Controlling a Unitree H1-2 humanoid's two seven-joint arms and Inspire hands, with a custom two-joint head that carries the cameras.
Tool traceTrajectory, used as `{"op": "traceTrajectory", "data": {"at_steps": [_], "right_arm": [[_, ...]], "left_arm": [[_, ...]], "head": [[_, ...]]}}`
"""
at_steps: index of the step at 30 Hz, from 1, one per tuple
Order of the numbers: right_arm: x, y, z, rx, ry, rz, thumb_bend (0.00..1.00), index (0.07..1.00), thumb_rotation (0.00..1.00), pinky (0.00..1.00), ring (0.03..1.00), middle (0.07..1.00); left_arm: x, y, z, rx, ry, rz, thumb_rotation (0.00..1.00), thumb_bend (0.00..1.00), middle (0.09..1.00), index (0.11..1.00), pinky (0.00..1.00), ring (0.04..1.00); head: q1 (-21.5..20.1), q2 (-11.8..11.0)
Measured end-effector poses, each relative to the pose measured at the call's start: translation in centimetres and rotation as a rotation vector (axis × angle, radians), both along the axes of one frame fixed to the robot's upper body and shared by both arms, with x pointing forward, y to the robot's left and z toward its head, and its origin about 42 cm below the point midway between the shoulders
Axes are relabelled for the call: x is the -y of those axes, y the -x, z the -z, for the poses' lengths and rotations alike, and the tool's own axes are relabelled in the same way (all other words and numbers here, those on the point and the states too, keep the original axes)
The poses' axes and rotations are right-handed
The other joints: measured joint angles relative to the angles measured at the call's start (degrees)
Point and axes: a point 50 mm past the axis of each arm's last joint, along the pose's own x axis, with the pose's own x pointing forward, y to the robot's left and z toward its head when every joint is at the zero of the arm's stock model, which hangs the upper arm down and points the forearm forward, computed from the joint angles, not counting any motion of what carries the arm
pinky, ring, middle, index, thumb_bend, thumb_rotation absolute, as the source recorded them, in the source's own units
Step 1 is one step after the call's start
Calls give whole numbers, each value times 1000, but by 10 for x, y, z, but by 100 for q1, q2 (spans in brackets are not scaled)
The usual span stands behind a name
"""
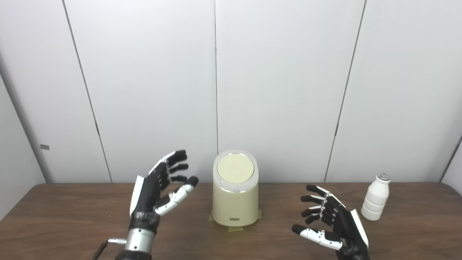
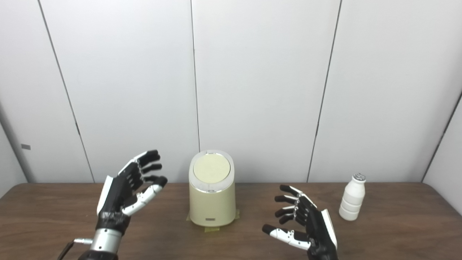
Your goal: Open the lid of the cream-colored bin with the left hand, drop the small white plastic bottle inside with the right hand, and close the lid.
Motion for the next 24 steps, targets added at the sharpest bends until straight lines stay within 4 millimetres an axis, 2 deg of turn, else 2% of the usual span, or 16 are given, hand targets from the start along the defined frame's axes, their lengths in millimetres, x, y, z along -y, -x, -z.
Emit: {"op": "traceTrajectory", "data": {"at_steps": [5,9,12,15,18,24], "right_arm": [[-1,0,0,2,-2,-2,703,746,111,419,517,667],[0,0,0,3,-5,-2,704,746,116,435,528,670],[-1,0,0,5,-7,-3,704,744,122,423,523,672],[-1,0,0,8,-11,-5,707,744,121,416,519,675],[-1,0,0,9,-12,-4,714,739,128,436,529,673],[-1,0,0,9,-10,1,709,740,123,433,527,672]], "left_arm": [[17,-19,-17,-11,22,-5,280,707,891,888,816,882],[29,-27,-15,-46,20,5,263,730,906,900,840,899],[39,-34,-13,-69,-24,6,296,763,945,936,887,949],[46,-44,-16,-80,-58,15,268,812,966,953,945,989],[51,-53,-23,-76,-86,23,252,859,988,974,997,1000],[52,-63,-24,-78,-201,10,270,926,1000,998,1000,1000]], "head": [[-26,-62],[-35,-70],[-35,-88],[-44,-88],[-53,-70],[-70,-70]]}}
